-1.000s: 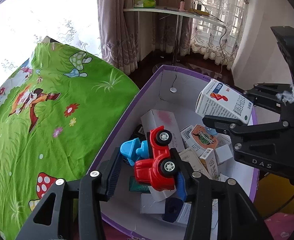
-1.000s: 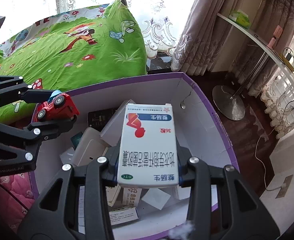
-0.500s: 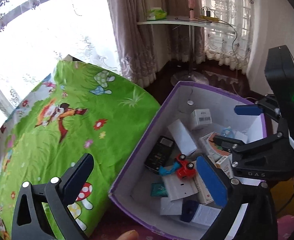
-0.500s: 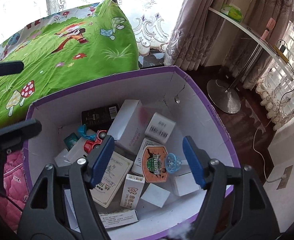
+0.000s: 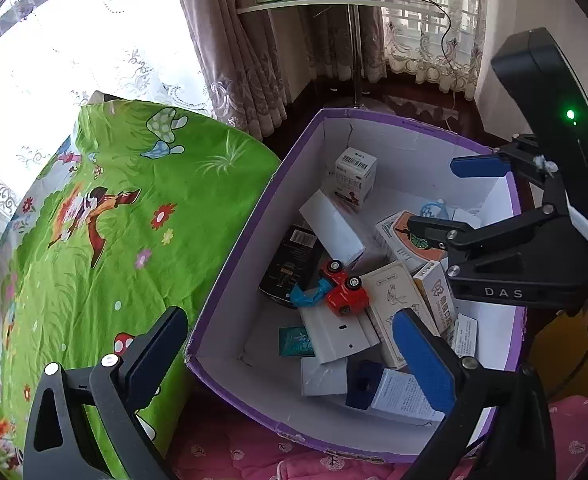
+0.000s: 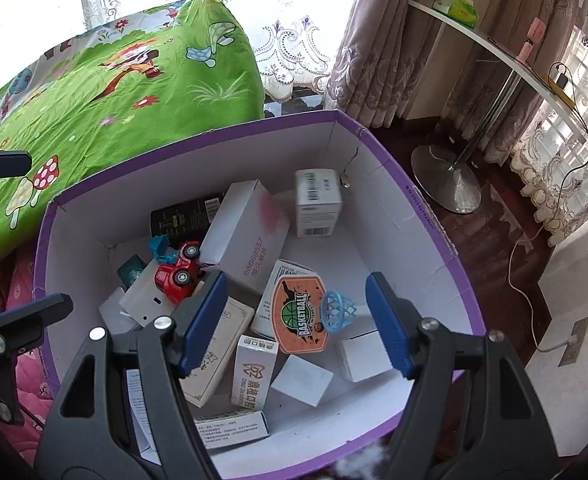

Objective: Organize rigid objects
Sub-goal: 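Open both grippers to drop the car and box into the storage box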

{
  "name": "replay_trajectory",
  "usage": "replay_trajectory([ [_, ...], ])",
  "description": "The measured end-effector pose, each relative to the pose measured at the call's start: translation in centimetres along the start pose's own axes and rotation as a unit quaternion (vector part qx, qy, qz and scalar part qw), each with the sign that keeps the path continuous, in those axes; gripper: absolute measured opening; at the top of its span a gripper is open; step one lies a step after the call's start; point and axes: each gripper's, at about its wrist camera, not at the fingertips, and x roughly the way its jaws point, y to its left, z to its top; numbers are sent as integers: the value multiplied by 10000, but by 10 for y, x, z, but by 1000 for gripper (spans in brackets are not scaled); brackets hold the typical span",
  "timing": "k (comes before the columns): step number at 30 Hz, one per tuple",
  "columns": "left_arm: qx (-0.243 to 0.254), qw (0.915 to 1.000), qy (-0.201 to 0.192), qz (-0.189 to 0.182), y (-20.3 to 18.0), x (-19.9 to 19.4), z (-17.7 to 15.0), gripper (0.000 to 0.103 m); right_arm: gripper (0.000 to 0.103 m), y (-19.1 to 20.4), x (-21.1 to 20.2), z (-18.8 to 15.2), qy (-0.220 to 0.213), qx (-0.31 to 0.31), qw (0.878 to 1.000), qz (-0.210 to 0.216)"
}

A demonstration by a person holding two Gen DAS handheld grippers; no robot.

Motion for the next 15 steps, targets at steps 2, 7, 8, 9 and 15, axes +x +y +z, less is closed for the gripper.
replay_trajectory([
  [2,12,10000,17,-10,-1,2,-1,103,74,1,1,0,7,-9,10000,5],
  [7,22,10000,42,-17,-3,4,-1,103,74,3,3,-2,30,-15,10000,31],
  [8,26,10000,40,-15,-3,4,-1,103,74,3,3,-2,32,-13,10000,35],
  [9,31,10000,41,-16,-3,3,-1,103,74,3,3,-3,31,-13,10000,40],
  [15,45,10000,61,-30,-4,4,-1,103,74,1,4,-3,28,12,10000,55],
])
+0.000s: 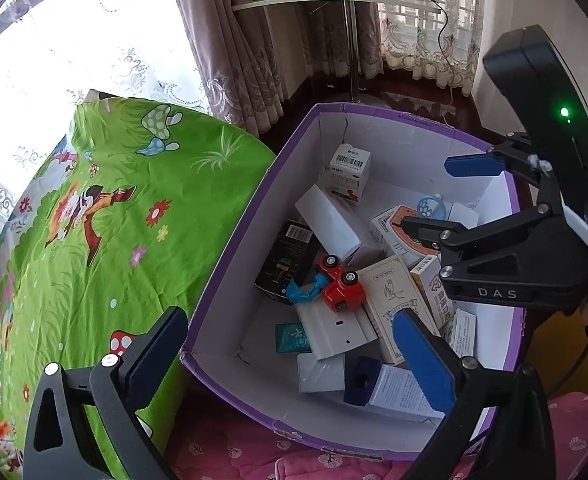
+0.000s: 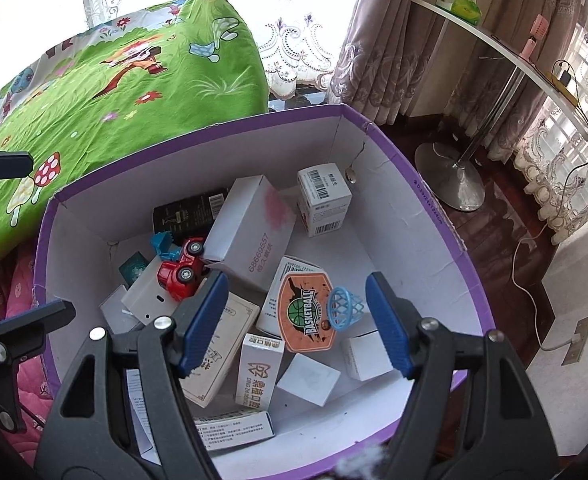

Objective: Organize rigid objects
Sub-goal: 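Open both grippers to drop the car and box into the storage box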

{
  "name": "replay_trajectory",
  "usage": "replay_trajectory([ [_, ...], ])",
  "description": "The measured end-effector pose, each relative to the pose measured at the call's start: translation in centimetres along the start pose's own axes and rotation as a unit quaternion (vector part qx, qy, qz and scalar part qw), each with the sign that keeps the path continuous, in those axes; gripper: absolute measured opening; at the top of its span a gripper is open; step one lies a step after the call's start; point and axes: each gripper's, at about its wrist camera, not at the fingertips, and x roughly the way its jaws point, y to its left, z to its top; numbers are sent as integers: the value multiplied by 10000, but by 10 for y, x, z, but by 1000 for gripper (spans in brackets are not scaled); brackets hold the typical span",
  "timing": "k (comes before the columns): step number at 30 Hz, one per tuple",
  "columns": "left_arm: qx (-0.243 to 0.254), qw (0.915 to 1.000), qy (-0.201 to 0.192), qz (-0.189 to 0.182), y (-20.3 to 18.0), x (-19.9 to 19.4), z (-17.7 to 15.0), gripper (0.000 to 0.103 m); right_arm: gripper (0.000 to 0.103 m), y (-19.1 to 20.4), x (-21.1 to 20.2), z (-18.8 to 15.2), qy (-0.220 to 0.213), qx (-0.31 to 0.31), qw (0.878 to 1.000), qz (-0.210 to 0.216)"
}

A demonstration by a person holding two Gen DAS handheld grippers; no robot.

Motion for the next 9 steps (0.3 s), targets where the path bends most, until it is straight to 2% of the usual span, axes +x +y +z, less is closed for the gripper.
replay_trajectory([
  [9,-82,9999,-91,-104,2,-2,0,103,74,2,3,-1,30,-30,10000,-6],
])
